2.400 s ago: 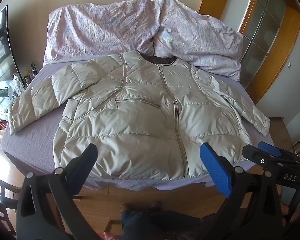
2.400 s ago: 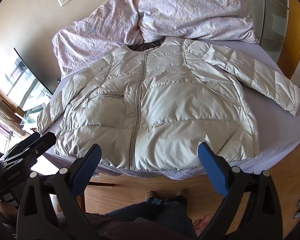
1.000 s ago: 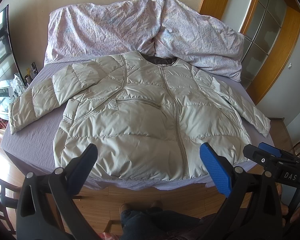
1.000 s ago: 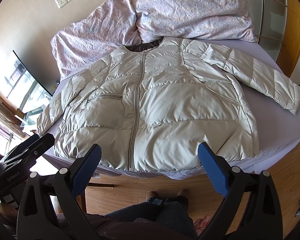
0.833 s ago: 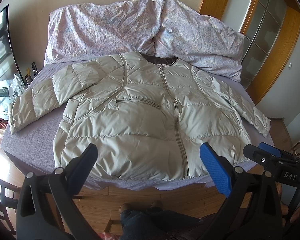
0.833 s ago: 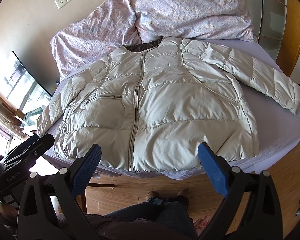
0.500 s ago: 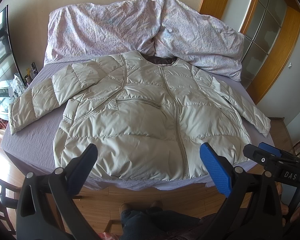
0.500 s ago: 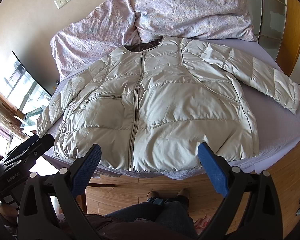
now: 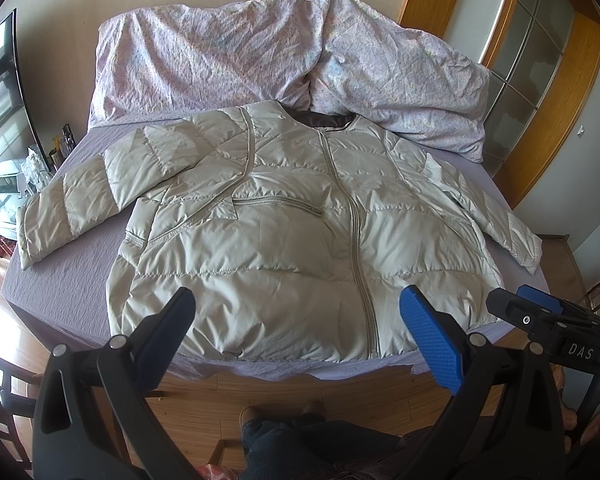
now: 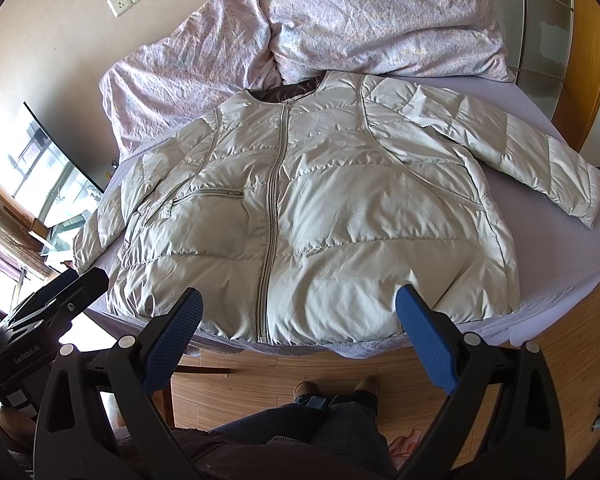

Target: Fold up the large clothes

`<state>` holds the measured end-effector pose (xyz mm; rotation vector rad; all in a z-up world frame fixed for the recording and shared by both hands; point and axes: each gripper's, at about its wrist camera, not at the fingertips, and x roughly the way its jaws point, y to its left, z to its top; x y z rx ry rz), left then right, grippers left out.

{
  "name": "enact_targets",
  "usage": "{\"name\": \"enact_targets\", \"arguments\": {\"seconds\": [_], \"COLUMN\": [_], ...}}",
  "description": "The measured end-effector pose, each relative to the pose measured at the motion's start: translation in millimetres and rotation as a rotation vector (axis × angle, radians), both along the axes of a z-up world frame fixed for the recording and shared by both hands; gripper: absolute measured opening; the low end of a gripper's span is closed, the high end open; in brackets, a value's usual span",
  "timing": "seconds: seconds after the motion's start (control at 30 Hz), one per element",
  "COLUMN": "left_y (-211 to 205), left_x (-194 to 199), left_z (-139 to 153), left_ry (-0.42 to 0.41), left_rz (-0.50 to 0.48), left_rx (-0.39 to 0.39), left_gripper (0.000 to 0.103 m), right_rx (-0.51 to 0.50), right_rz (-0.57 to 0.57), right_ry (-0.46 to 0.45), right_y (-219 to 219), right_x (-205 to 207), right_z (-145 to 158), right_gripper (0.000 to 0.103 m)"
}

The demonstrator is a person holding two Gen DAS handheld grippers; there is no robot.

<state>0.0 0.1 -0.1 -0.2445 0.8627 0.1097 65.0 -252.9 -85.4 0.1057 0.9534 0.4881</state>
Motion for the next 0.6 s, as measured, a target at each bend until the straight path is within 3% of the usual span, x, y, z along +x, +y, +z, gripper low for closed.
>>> {"name": "enact_targets", "arguments": {"seconds": [0.6], "left_y": [0.0], "left_x": [0.0], "left_z": [0.0], "left_ry": [0.001], "left_rz": [0.0], "left_rx": [0.0], "left_gripper": [0.101], "right_rx": [0.001], "right_rz": [-0.001], "right_ry": [0.003], "right_y": [1.4], "right_x": [3.7], "right_z": [-0.7], "right_gripper": [0.099]}}
